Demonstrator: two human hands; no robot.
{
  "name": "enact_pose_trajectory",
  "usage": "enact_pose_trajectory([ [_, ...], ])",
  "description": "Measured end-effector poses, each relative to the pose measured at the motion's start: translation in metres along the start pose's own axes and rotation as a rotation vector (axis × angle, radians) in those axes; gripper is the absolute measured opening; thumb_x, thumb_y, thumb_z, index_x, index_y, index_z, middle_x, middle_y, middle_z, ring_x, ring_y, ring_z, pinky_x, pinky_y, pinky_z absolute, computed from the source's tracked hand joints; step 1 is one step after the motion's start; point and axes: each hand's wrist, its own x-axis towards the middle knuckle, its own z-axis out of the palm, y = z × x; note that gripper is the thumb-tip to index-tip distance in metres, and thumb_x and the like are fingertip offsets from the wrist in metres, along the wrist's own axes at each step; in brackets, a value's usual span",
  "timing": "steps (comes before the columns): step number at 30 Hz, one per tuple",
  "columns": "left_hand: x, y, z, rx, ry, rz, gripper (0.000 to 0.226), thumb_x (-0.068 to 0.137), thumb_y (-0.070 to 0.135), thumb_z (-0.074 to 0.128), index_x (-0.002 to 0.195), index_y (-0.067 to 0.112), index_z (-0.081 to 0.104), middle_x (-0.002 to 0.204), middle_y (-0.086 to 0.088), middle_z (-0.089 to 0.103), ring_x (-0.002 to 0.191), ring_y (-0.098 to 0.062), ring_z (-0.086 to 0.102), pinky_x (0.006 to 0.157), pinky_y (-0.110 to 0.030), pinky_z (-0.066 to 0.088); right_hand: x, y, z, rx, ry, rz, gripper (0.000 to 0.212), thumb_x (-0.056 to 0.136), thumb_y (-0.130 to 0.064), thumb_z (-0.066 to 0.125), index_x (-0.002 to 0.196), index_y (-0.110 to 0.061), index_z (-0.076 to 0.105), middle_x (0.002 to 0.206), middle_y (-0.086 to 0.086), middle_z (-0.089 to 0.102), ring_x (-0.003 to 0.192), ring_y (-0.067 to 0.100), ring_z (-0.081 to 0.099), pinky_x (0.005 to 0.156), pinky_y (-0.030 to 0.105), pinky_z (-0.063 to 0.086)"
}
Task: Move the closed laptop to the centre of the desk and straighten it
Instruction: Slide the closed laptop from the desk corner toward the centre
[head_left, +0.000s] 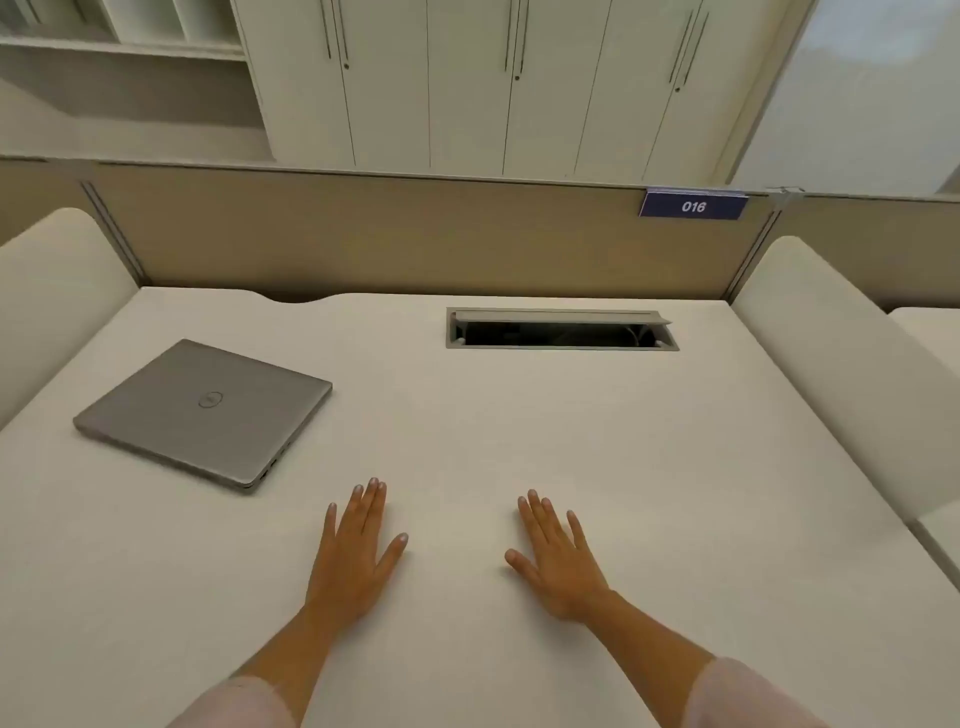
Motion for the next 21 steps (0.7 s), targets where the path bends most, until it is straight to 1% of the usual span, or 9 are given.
enact_pose_trajectory([
  [2, -0.005, 0.0, 0.004, -0.023, -0.007, -0.018, 0.093, 0.084, 0.074, -0.008, 0.156, 0.015, -0.003, 0.164, 0.006, -0.003, 0.15, -0.01, -0.008, 0.122, -0.037, -0.01, -0.002, 0.0, 0.005, -0.003, 0.012, -0.006, 0.073, 0.102, -0.057, 0.016, 0.148, -0.019, -0.025, 0.159, -0.009, -0.027, 0.147, 0.009, -0.025, 0.121, 0.038, -0.016],
  [5, -0.016, 0.005, 0.013, -0.038, -0.046, -0.042, 0.087, 0.088, 0.071, 0.004, 0.155, 0.017, -0.004, 0.164, 0.006, -0.004, 0.15, -0.008, -0.01, 0.122, -0.037, -0.01, -0.009, 0.001, 0.016, -0.028, 0.023, -0.016, 0.072, 0.102, -0.058, 0.015, 0.149, -0.021, -0.024, 0.161, -0.011, -0.023, 0.147, 0.01, -0.026, 0.122, 0.039, -0.014],
  [7, -0.022, 0.008, 0.018, -0.033, -0.065, -0.055, 0.084, 0.09, 0.068, 0.009, 0.156, 0.018, -0.002, 0.164, 0.007, -0.003, 0.149, -0.008, -0.01, 0.122, -0.038, -0.01, -0.015, 0.0, 0.022, -0.03, 0.056, -0.024, 0.07, 0.1, -0.06, 0.012, 0.153, -0.026, -0.019, 0.162, -0.014, -0.02, 0.148, 0.009, -0.024, 0.123, 0.038, -0.014],
  [11, -0.024, 0.01, 0.022, -0.009, -0.064, -0.082, 0.083, 0.088, 0.066, 0.006, 0.157, 0.019, 0.001, 0.163, 0.01, -0.004, 0.149, -0.007, -0.008, 0.122, -0.04, -0.009, -0.02, 0.0, 0.029, -0.022, 0.13, -0.001, 0.069, 0.096, -0.063, 0.002, 0.156, -0.031, -0.011, 0.162, -0.019, -0.017, 0.149, 0.006, -0.021, 0.121, 0.035, -0.015],
  [15, -0.025, 0.009, 0.025, -0.017, -0.043, -0.089, 0.081, 0.089, 0.066, 0.008, 0.157, 0.021, 0.003, 0.163, 0.011, -0.002, 0.149, -0.006, -0.006, 0.122, -0.039, -0.007, -0.02, -0.001, 0.031, -0.007, 0.163, 0.007, 0.068, 0.097, -0.063, 0.004, 0.156, -0.034, -0.008, 0.162, -0.021, -0.014, 0.15, 0.004, -0.018, 0.121, 0.034, -0.013],
  [21, -0.023, 0.008, 0.027, -0.05, -0.017, -0.095, 0.079, 0.091, 0.065, 0.016, 0.157, 0.022, 0.012, 0.163, 0.012, 0.007, 0.149, -0.004, -0.001, 0.123, -0.039, -0.003, -0.021, -0.001, 0.034, 0.017, 0.184, 0.01, 0.066, 0.098, -0.062, 0.009, 0.157, -0.034, -0.003, 0.162, -0.022, -0.009, 0.15, 0.003, -0.016, 0.122, 0.034, -0.012],
])
